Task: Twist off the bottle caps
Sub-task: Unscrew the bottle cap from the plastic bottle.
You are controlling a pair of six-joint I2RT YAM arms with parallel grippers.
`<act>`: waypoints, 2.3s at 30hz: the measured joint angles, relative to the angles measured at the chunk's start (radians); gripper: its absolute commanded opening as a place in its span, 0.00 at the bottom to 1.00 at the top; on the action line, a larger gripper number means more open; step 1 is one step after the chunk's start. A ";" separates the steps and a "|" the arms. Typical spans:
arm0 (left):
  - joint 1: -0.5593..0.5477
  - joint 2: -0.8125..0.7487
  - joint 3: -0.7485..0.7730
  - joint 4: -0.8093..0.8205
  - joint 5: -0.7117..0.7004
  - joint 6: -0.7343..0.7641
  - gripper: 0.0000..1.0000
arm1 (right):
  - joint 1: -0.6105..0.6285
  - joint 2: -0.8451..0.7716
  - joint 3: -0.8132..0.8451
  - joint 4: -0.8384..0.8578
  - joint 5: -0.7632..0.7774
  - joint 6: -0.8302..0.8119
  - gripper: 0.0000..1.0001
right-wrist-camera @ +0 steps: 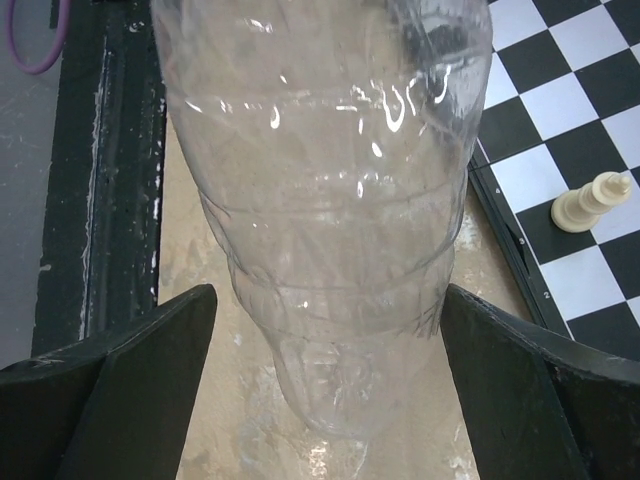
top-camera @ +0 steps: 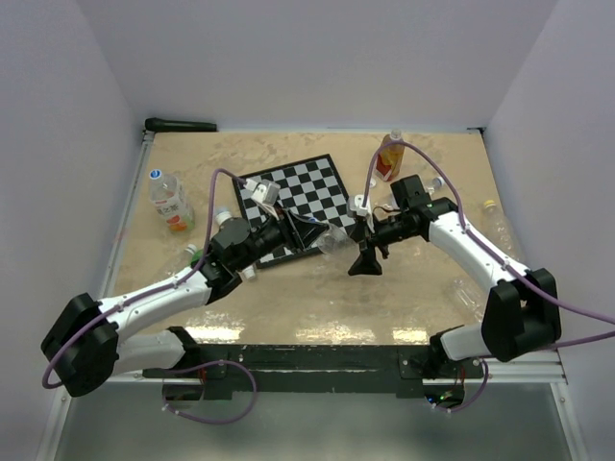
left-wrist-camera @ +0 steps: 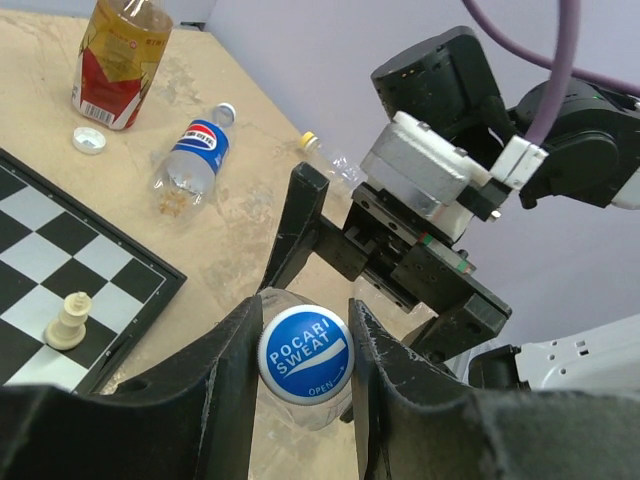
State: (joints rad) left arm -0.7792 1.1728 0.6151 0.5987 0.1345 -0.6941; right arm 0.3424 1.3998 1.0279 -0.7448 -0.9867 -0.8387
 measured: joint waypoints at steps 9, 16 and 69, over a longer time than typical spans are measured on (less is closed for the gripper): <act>0.021 -0.041 0.021 -0.050 0.034 0.037 0.00 | 0.020 0.058 0.013 -0.011 -0.004 -0.002 0.97; 0.026 -0.062 0.028 -0.055 0.042 0.037 0.00 | 0.025 0.078 0.017 -0.019 -0.019 -0.002 0.98; 0.024 -0.223 -0.288 0.247 -0.031 -0.108 1.00 | -0.041 0.079 0.008 0.161 -0.132 0.310 0.19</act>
State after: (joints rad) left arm -0.7555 0.9497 0.3275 0.8459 0.1036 -0.8017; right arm 0.3012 1.4788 1.0355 -0.5835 -1.1191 -0.5289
